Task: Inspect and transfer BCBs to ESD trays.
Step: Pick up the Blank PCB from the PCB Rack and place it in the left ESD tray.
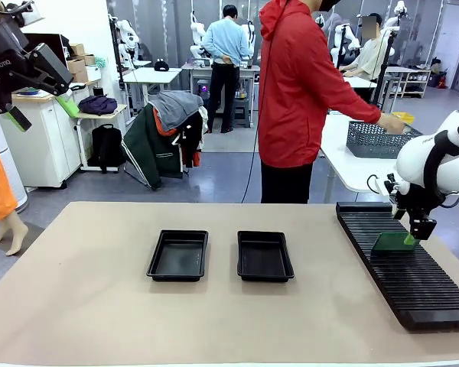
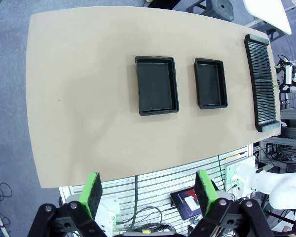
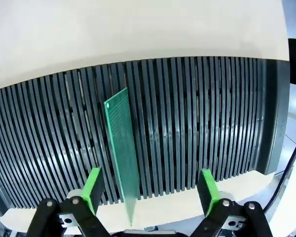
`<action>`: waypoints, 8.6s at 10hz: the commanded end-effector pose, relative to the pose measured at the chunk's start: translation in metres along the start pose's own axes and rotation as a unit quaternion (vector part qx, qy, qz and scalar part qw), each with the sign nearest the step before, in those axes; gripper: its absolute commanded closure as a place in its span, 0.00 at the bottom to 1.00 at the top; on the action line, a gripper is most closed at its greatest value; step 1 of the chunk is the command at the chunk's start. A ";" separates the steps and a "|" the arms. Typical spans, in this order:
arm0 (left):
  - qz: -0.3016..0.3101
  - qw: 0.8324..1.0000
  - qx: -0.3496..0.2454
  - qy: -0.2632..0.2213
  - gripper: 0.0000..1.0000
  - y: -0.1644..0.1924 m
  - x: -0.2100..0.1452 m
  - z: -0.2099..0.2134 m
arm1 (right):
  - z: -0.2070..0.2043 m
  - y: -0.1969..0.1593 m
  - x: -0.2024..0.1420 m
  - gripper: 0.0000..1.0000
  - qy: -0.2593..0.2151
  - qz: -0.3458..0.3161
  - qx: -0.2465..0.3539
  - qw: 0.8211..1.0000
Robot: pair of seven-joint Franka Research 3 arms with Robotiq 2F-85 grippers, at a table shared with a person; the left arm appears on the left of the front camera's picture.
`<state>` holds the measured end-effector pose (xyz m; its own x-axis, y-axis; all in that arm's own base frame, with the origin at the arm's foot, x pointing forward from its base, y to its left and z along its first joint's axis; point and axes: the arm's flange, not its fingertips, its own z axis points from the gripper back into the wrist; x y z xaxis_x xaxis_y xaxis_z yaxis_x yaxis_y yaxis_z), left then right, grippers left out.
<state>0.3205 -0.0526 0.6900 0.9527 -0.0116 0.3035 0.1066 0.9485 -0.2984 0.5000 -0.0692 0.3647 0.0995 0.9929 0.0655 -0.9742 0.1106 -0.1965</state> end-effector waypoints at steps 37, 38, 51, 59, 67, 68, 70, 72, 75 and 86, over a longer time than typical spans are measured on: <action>0.001 1.000 0.000 0.000 0.00 0.001 -0.001 -0.001 | -0.003 0.003 -0.002 1.00 -0.014 0.037 0.033 0.999; 0.001 1.000 0.000 0.000 0.00 0.001 -0.001 -0.001 | 0.001 0.001 -0.003 1.00 -0.011 0.037 0.034 0.999; 0.001 1.000 0.000 0.000 0.00 0.001 -0.001 -0.001 | 0.270 0.041 -0.034 1.00 -0.004 0.037 -0.003 0.999; 0.001 1.000 0.000 0.000 0.00 0.001 -0.001 -0.001 | 0.273 0.037 -0.034 1.00 -0.014 0.034 -0.005 0.999; 0.001 1.000 0.000 0.000 0.00 0.001 -0.001 -0.001 | 0.265 0.022 -0.013 0.98 -0.073 -0.078 0.021 0.994; 0.001 1.000 0.000 0.000 0.00 0.001 -0.001 -0.001 | 0.259 0.021 -0.007 0.98 -0.104 -0.134 0.037 0.985; 0.001 1.000 0.000 0.000 0.00 0.001 -0.001 -0.001 | 0.243 0.020 0.025 0.98 -0.160 -0.253 0.077 0.951; 0.001 1.000 0.000 0.000 0.00 0.001 -0.001 -0.001 | 0.225 0.021 0.056 0.98 -0.205 -0.348 0.128 0.906; 0.001 1.000 0.000 0.000 0.00 0.001 -0.001 -0.001 | 0.184 0.020 0.095 0.98 -0.256 -0.439 0.208 0.836; 0.001 1.000 0.000 0.000 0.00 0.001 -0.001 -0.001 | -0.001 0.027 0.305 0.98 -0.370 -0.529 0.367 0.670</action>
<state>0.3206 -0.0531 0.6904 0.9526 -0.0123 0.3041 0.1074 0.9486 -0.2978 0.4944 0.2230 0.3886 0.9528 0.0882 0.2905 -0.2988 0.4413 0.8462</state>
